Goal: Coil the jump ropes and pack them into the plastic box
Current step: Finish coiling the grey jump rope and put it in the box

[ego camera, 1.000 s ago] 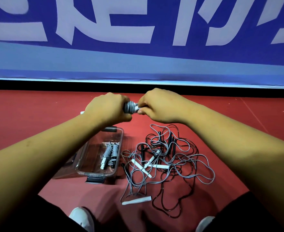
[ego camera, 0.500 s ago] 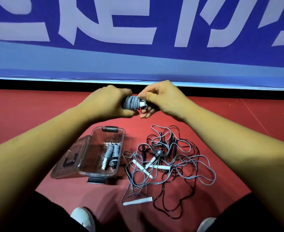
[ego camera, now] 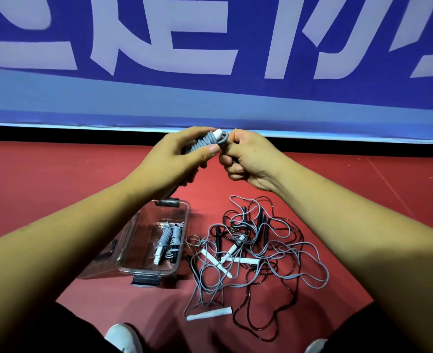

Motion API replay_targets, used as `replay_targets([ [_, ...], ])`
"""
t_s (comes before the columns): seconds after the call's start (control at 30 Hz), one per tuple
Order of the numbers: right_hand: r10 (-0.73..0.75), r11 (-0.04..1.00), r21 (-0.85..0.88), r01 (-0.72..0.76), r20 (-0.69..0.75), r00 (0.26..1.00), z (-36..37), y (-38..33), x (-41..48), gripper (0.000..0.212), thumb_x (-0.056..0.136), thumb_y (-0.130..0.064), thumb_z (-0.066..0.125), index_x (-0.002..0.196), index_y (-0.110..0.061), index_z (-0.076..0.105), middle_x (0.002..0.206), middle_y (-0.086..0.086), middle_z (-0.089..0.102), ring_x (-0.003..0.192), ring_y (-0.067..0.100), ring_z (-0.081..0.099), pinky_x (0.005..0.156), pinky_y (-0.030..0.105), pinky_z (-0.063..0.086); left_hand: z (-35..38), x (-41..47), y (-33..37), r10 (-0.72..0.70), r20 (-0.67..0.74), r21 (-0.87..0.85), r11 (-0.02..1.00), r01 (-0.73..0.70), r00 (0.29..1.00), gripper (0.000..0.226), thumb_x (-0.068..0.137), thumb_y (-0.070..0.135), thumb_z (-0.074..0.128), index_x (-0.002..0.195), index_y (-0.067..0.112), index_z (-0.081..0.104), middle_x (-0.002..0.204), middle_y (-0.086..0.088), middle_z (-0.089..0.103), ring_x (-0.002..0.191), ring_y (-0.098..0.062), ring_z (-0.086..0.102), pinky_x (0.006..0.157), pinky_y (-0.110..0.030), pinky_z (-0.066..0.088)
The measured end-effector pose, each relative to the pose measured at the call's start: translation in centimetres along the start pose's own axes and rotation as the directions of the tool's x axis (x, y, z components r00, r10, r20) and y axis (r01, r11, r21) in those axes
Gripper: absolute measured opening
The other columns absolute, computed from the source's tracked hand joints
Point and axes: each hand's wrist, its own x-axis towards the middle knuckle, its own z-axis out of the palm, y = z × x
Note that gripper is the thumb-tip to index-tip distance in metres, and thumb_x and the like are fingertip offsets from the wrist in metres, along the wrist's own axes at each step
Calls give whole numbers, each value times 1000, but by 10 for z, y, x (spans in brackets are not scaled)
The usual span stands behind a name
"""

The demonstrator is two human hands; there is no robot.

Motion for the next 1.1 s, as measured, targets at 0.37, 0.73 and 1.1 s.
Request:
replay_targets([
  [0.37,-132,981,-163,107,-157,979,-5,4,-1,14,90,-4,63,78,-9,59,62,9,58,46,13,46,45,23,38,9,7,3,-170,-80,-41,985,167,982,18,95,15,63,109,13,52,80,-16,60,54,-22,52,49,-31,45],
  [0.73,-351,930,-167,326,-149,924,-6,-11,-8,12,93,-10,62,90,0,67,65,14,63,48,17,51,45,25,43,4,5,0,-166,-99,-82,984,158,981,28,93,14,66,111,9,45,86,-21,57,64,-29,58,58,-40,53],
  [1.1,-228,910,-375,177,-97,969,-15,3,-3,9,90,-13,66,83,-8,69,53,4,52,41,12,36,42,19,32,2,1,8,-113,-20,-310,945,101,993,38,91,15,67,124,13,48,82,-15,60,57,-27,55,55,-34,49],
])
